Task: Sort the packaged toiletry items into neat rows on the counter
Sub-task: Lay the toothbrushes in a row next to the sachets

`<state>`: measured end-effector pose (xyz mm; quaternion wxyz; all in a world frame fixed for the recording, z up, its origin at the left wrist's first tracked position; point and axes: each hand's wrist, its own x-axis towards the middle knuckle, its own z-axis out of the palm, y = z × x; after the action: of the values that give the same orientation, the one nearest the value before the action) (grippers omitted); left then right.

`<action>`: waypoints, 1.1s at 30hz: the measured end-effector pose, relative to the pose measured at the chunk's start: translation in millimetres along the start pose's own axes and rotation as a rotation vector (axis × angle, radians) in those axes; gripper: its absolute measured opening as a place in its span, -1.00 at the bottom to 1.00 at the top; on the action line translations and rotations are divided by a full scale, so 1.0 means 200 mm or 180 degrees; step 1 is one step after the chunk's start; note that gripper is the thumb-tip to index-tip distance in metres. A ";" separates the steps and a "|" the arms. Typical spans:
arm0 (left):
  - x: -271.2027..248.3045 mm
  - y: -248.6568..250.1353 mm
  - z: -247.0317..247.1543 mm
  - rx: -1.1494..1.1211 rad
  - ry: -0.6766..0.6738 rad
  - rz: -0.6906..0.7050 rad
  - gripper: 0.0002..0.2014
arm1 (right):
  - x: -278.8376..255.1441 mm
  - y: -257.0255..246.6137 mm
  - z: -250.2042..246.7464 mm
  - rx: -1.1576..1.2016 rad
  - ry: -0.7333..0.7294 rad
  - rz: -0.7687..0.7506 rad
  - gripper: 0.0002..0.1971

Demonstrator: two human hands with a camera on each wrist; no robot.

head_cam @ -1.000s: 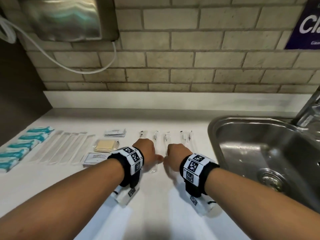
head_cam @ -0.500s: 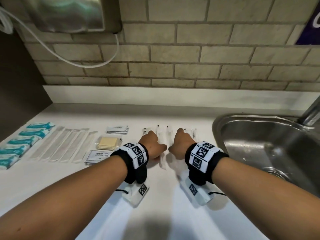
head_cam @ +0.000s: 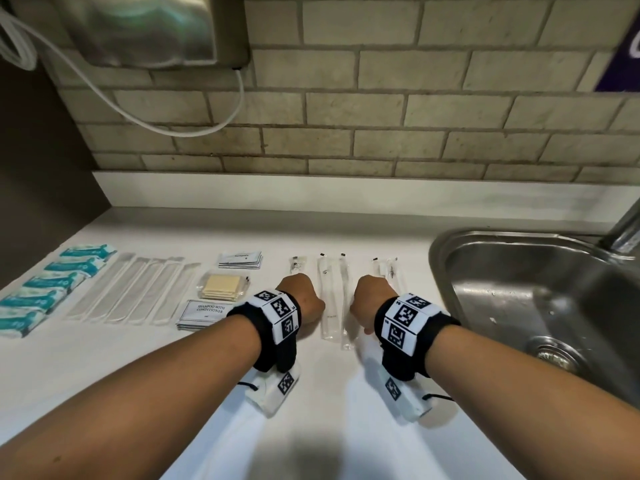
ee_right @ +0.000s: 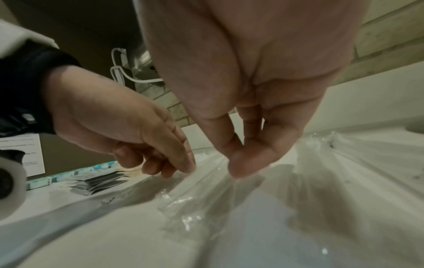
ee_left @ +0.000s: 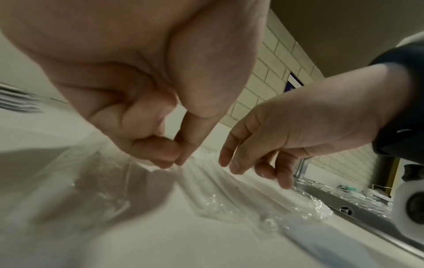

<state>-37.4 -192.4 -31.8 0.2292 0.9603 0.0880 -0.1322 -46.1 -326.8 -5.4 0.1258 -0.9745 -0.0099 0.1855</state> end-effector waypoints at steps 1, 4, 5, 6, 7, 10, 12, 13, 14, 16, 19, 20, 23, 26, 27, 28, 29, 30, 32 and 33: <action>0.00 0.00 0.00 0.0003 0.0007 0.0012 -0.85 | -0.01 -0.01 0.00 0.0050 0.0039 -0.0083 -0.76; 0.02 -0.02 -0.03 0.0013 0.0156 0.0103 -0.82 | -0.01 -0.03 -0.01 0.0094 0.0300 -0.0368 -0.83; 0.01 -0.03 -0.04 0.0046 0.0236 0.0123 -0.80 | -0.02 -0.04 0.00 0.0096 0.0336 -0.0536 -0.75; 0.01 -0.04 -0.07 0.0096 0.0321 0.0141 -0.78 | -0.01 -0.04 0.00 0.0047 0.0375 -0.0732 -0.72; 0.01 -0.05 -0.09 0.0184 0.0393 0.0147 -0.75 | -0.02 -0.06 0.01 -0.0065 0.0441 -0.0939 -0.69; -0.02 -0.08 -0.12 0.0548 0.0361 0.0100 -0.70 | -0.02 -0.07 0.05 -0.0609 0.0486 -0.1259 -0.64; -0.03 -0.10 -0.10 0.0670 0.0218 -0.0016 -0.68 | -0.02 -0.07 0.07 -0.0927 0.0509 -0.1344 -0.62; -0.03 -0.11 -0.09 0.0674 0.0153 -0.0073 -0.65 | -0.02 -0.07 0.08 -0.1009 0.0469 -0.1355 -0.59; -0.02 -0.12 -0.08 0.0633 0.0089 -0.0137 -0.62 | -0.01 -0.07 0.08 -0.1043 0.0396 -0.1322 -0.57; -0.02 -0.12 -0.09 0.0470 0.0046 -0.0247 -0.64 | -0.01 -0.07 0.09 -0.1087 0.0342 -0.1287 -0.50; -0.01 -0.13 -0.11 0.0092 0.0136 -0.0205 -0.72 | 0.01 -0.08 0.09 -0.1113 0.0370 -0.1336 -0.48; 0.00 -0.13 -0.12 -0.0052 0.0184 -0.0174 -0.79 | 0.02 -0.09 0.09 -0.1084 0.0376 -0.1343 -0.50; 0.01 -0.13 -0.12 -0.0161 0.0288 -0.0138 -0.80 | 0.02 -0.08 0.09 -0.0981 0.0358 -0.1321 -0.50; 0.03 -0.14 -0.09 0.0141 0.0230 -0.0192 -0.77 | 0.02 -0.08 0.08 -0.0836 0.0260 -0.1268 -0.48; 0.04 -0.14 -0.08 0.0197 0.0222 -0.0180 -0.74 | 0.02 -0.08 0.07 -0.0825 0.0248 -0.1261 -0.49; 0.04 -0.14 -0.08 0.0265 0.0190 -0.0213 -0.74 | 0.02 -0.08 0.07 -0.0828 0.0221 -0.1263 -0.49; 0.04 -0.14 -0.08 0.0346 0.0188 -0.0193 -0.76 | 0.03 -0.08 0.07 -0.0839 0.0208 -0.1269 -0.49; 0.03 -0.13 -0.09 0.0425 0.0187 -0.0191 -0.78 | 0.03 -0.07 0.07 -0.0851 0.0205 -0.1280 -0.50; 0.03 -0.13 -0.10 0.0514 0.0266 -0.0050 -0.79 | 0.03 -0.07 0.07 -0.0861 0.0262 -0.1311 -0.53; 0.03 -0.13 -0.11 0.0526 0.0327 0.0049 -0.76 | 0.04 -0.07 0.07 -0.0838 0.0346 -0.1334 -0.54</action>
<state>-33.7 -158.8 -25.1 0.1454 0.9821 0.0810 -0.0879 -44.3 -308.8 -17.6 0.0339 -0.9677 -0.2291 0.0998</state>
